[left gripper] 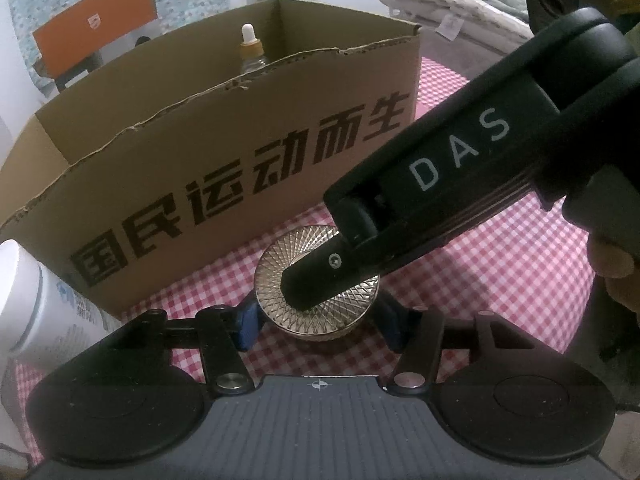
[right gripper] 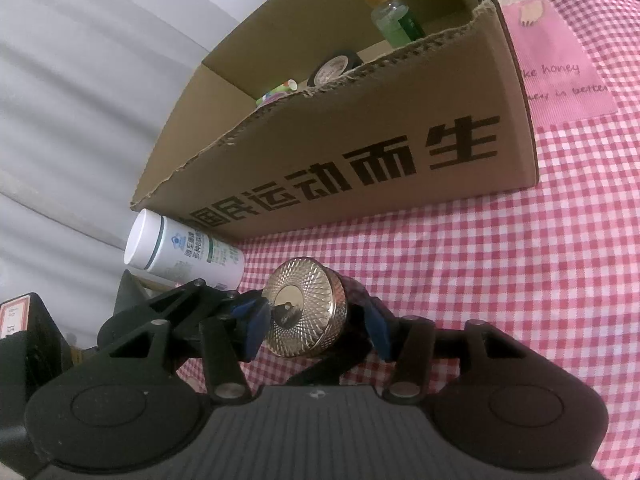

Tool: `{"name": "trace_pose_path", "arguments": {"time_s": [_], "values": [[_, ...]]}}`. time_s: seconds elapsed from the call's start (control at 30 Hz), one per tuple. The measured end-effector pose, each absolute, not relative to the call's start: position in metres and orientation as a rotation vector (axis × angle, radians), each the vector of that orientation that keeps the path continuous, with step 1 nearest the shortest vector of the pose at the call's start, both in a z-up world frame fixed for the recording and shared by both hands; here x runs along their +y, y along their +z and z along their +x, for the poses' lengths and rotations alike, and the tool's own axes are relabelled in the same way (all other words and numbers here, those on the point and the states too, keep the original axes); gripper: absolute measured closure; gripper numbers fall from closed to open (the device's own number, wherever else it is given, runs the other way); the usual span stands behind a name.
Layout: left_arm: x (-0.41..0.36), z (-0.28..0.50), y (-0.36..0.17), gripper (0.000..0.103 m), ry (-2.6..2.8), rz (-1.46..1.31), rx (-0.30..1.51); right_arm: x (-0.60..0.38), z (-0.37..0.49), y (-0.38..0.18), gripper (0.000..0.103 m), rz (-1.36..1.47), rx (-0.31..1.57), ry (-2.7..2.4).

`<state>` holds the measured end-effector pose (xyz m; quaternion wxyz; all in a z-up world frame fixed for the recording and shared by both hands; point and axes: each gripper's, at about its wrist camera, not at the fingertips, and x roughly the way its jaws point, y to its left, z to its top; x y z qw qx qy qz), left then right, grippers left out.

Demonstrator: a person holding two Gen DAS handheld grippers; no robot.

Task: Organize rigid objects
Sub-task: 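Lift the gold-lidded jar and lower it into the box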

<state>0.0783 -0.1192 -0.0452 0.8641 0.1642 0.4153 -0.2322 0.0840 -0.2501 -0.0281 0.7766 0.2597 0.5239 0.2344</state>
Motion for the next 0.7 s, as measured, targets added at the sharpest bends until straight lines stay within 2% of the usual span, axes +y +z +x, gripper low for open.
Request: {"name": "trace_pose_path", "arguments": {"time_s": [0.43, 0.7], "values": [[-0.120, 0.069, -0.039, 0.047, -0.482, 0.340, 0.873, -0.246, 0.080, -0.022, 0.047, 0.547, 1.135, 0.509], [-0.112, 0.050, 0.005, 0.048, -0.469, 0.338, 0.766, -0.236, 0.069, 0.022, 0.047, 0.472, 1.040, 0.547]]}}
